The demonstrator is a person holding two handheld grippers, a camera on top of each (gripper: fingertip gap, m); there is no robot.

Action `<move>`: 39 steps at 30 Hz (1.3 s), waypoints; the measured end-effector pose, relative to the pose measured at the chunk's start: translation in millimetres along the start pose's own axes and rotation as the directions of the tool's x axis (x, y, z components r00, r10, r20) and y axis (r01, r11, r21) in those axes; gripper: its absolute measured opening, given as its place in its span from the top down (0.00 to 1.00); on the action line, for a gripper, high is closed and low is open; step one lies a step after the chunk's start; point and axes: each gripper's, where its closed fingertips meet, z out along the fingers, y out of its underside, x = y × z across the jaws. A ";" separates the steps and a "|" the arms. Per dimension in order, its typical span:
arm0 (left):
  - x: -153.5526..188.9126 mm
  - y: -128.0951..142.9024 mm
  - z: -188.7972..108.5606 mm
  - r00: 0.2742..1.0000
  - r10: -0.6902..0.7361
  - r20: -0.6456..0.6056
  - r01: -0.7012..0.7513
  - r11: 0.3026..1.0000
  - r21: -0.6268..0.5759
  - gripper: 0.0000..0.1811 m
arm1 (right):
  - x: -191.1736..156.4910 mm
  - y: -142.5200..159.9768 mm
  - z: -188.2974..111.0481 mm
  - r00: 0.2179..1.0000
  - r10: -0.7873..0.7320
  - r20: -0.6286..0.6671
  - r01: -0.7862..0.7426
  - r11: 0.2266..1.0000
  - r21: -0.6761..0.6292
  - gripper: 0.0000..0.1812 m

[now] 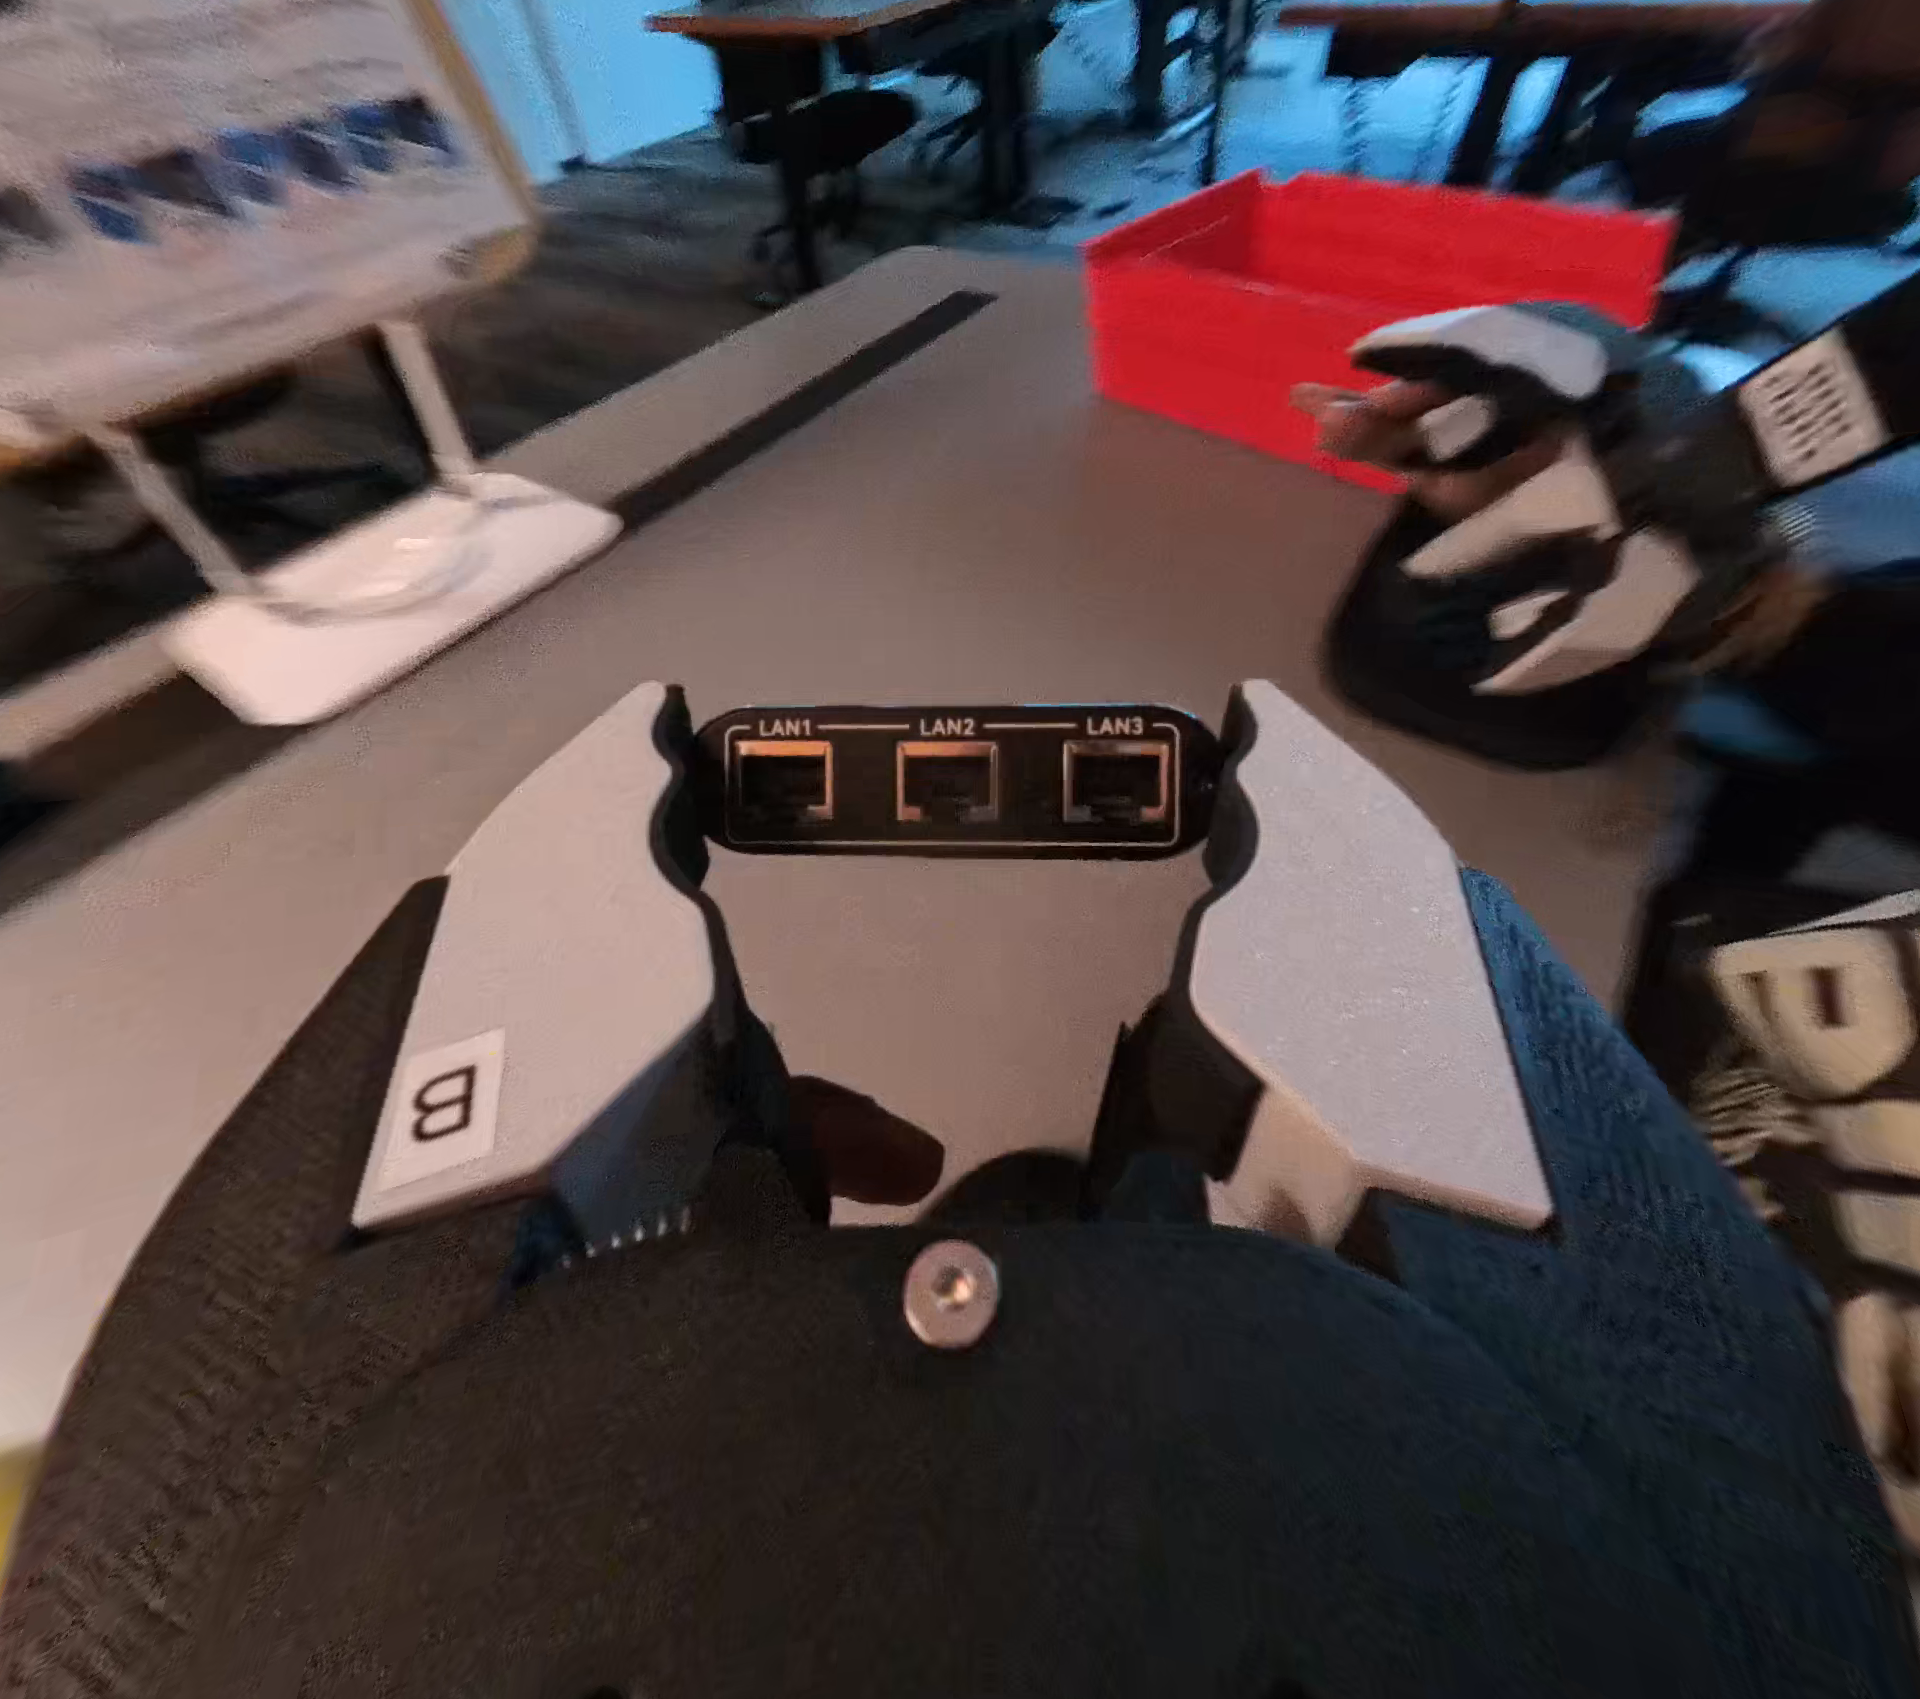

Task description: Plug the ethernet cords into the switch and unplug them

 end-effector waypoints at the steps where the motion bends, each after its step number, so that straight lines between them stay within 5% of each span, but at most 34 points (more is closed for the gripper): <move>1: 18.0 6.6 12.3 0.998 -0.050 -0.045 0.051 0.998 0.021 0.48 | -5.5 -9.2 4.8 0.998 -0.064 -0.017 0.064 0.998 0.027 0.43; 5: 68.5 18.1 47.0 0.947 -0.253 -0.200 0.276 0.956 0.098 0.48 | -34.8 -38.9 22.4 0.956 -0.289 -0.051 0.293 0.950 0.105 0.47; 8: 86.0 20.3 63.5 0.895 -0.362 -0.260 0.403 0.907 0.125 0.48 | -54.3 -34.5 37.5 0.979 -0.202 -0.009 0.202 0.978 0.057 0.52; 12: 92.6 23.8 72.6 0.910 -0.359 -0.207 0.392 0.907 0.151 0.48 | -47.9 -6.7 51.2 0.976 -0.206 -0.067 0.194 0.970 -0.148 0.65; 15: 95.2 24.1 72.3 0.939 -0.308 -0.153 0.330 0.931 0.153 0.48 | -48.9 -4.4 50.8 0.963 -0.263 -0.062 0.250 0.954 -0.163 0.86; 17: 99.3 23.5 71.4 0.957 -0.253 -0.142 0.274 0.949 0.155 0.48 | -47.9 -7.0 48.2 0.969 -0.238 -0.074 0.225 0.963 -0.150 0.87; 22: 113.1 7.4 47.0 0.949 -0.111 -0.296 0.209 0.922 0.325 0.51 | -34.9 -30.3 34.8 0.980 0.201 0.017 -0.201 0.977 0.069 0.87; 27: 122.7 13.9 39.3 0.919 -0.039 -0.391 0.208 0.893 0.399 0.63 | -36.0 -48.7 21.3 0.676 0.639 0.367 -0.720 0.679 0.145 0.87; 30: 136.5 13.2 35.8 0.892 0.001 -0.451 0.207 0.887 0.412 0.84 | -41.8 -50.8 19.7 0.624 0.652 0.431 -0.754 0.647 0.114 0.87; 34: 139.4 15.9 29.6 0.887 0.051 -0.459 0.171 0.887 0.430 0.86 | -51.4 -47.0 19.1 0.616 0.649 0.447 -0.741 0.670 0.048 0.86; 39: 136.6 43.2 29.8 0.886 0.166 -0.434 -0.037 0.957 0.289 0.87 | -57.3 -38.0 12.1 0.659 0.604 0.447 -0.641 0.763 -0.087 0.81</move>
